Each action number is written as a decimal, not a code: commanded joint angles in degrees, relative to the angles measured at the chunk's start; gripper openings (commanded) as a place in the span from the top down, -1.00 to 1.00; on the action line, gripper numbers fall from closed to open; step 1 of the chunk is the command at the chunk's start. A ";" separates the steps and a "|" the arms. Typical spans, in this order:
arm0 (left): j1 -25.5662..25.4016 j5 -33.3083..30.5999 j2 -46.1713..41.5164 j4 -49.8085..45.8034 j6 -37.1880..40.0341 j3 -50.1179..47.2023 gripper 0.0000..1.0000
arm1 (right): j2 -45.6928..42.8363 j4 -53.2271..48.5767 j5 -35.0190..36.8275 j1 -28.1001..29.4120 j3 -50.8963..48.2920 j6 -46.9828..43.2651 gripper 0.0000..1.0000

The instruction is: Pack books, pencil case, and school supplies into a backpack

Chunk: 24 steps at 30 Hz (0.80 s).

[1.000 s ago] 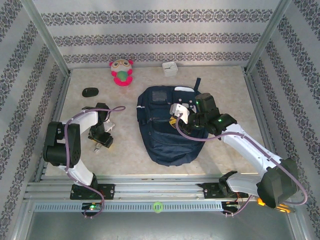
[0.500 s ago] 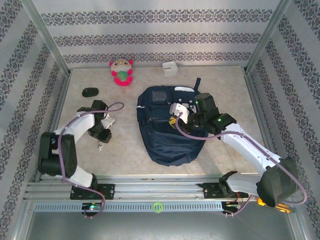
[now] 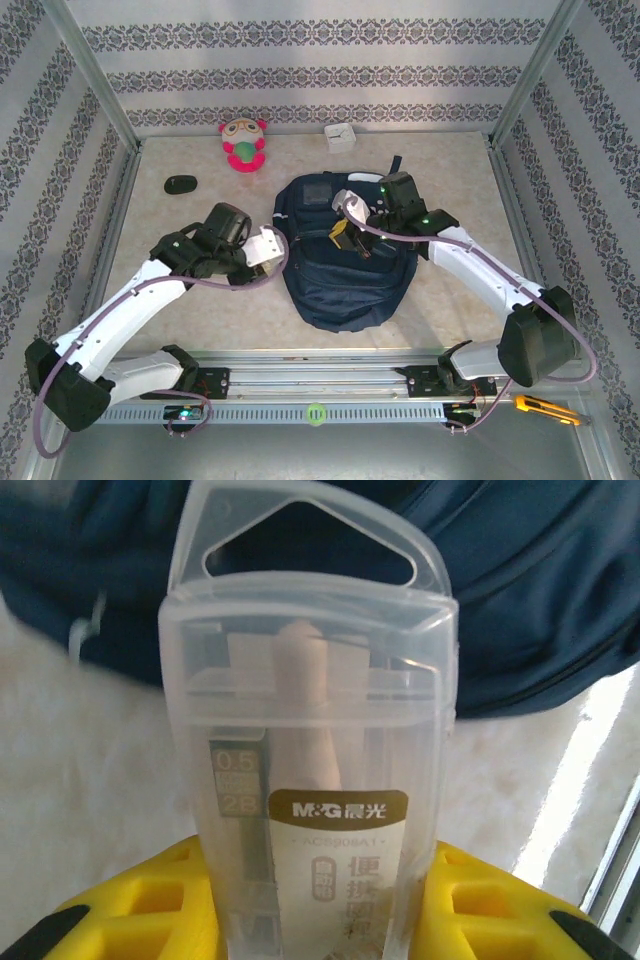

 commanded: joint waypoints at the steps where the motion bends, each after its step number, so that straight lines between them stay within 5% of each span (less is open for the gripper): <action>1: -4.97 -1.20 1.83 3.56 5.31 5.03 0.58 | 0.02 2.50 -4.61 -0.69 2.82 4.18 1.00; 6: -11.07 1.64 6.80 6.41 8.33 11.26 0.58 | -0.31 3.48 -4.95 -1.16 2.67 5.18 1.00; 13: -19.85 -2.44 12.81 14.47 14.13 11.41 0.58 | -0.45 4.67 -7.60 -2.18 2.55 6.90 1.00; 24: -22.52 -12.21 18.24 27.03 22.86 8.45 0.51 | -0.86 5.41 -9.91 -3.17 2.91 7.98 1.00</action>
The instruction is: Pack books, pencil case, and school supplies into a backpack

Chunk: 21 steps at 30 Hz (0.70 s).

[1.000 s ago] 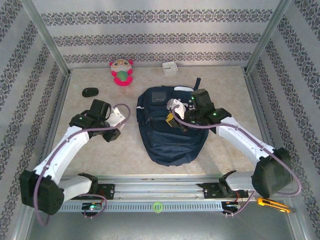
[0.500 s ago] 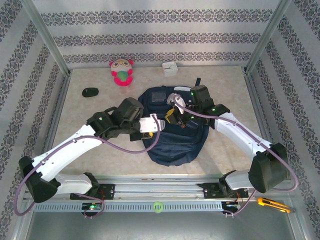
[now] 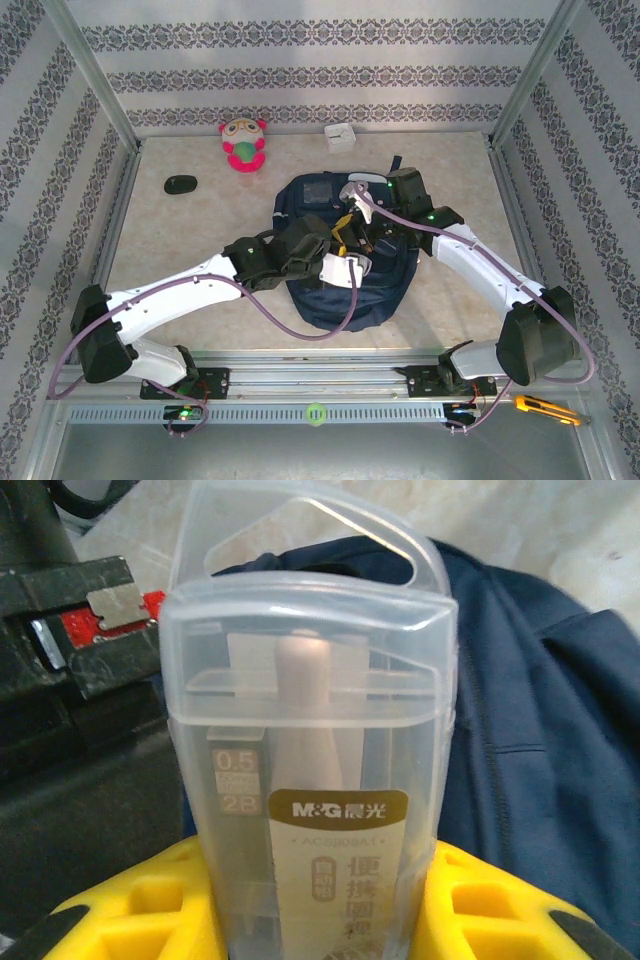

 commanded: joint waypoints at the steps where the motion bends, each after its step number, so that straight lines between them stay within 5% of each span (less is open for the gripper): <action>1: -0.68 -5.24 2.62 4.84 5.28 0.12 0.50 | -0.95 4.60 -5.01 -0.28 2.64 1.44 1.00; 14: -0.25 -8.57 13.74 2.50 4.34 -1.24 0.43 | -1.77 4.81 -7.06 -0.54 3.27 1.59 1.00; 21: 0.90 -8.97 15.49 2.93 0.93 -1.11 0.12 | -2.39 5.04 -7.50 -0.63 3.09 1.56 1.00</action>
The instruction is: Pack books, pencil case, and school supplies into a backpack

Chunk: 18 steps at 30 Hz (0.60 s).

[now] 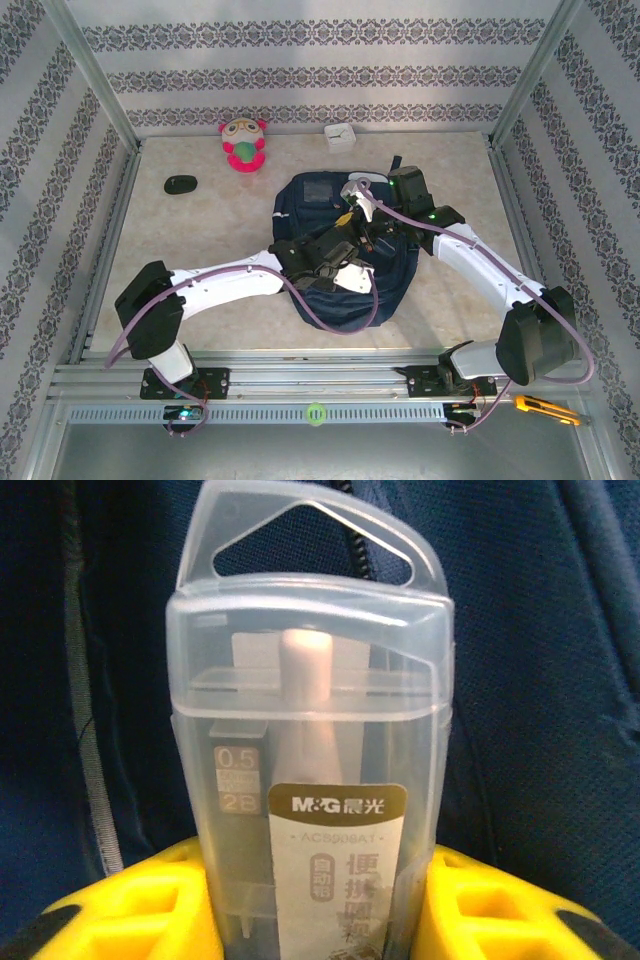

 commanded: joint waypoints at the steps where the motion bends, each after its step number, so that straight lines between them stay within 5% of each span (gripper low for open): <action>1: 0.86 -0.47 0.27 0.77 -3.75 -1.48 0.05 | -2.37 4.39 -5.82 -0.02 2.80 0.73 1.00; 3: 0.86 -0.53 -1.62 5.14 -4.41 -2.90 -0.17 | -2.36 4.55 -5.82 -0.01 2.87 0.75 1.00; 7: 1.28 -2.00 -3.45 10.31 -6.29 -4.01 -0.29 | -2.19 4.85 -6.00 -0.02 3.06 1.10 1.00; 18: 2.07 2.97 -4.00 14.53 -14.28 -5.80 -0.10 | -2.53 5.32 -6.13 -0.07 2.81 1.53 1.00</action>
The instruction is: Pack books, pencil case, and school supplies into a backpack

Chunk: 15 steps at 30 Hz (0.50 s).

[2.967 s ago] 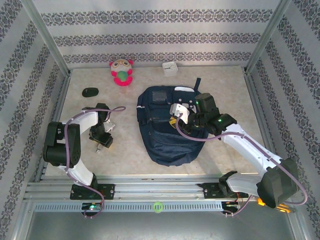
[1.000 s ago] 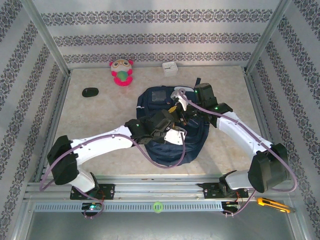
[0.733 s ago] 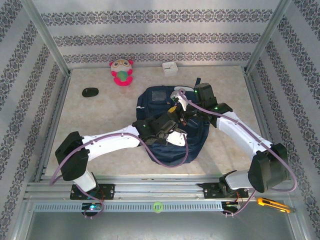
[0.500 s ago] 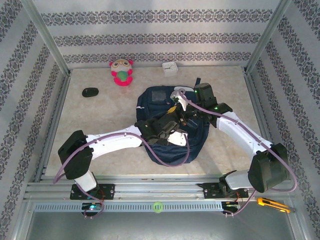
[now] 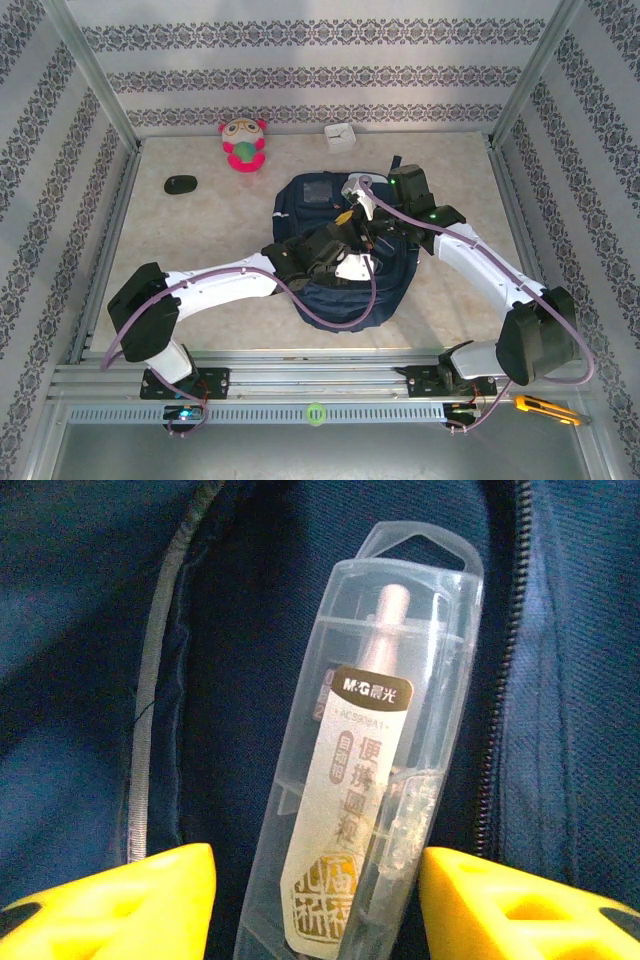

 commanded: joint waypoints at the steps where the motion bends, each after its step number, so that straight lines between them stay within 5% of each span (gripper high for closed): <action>1: 0.56 2.52 -2.19 4.15 -5.50 -1.28 -0.10 | -2.75 4.19 -4.82 0.03 2.56 1.26 1.00; 15: 1.65 3.91 -1.30 9.41 -12.73 -3.86 0.05 | -3.42 4.30 -4.62 -0.06 1.72 1.00 1.00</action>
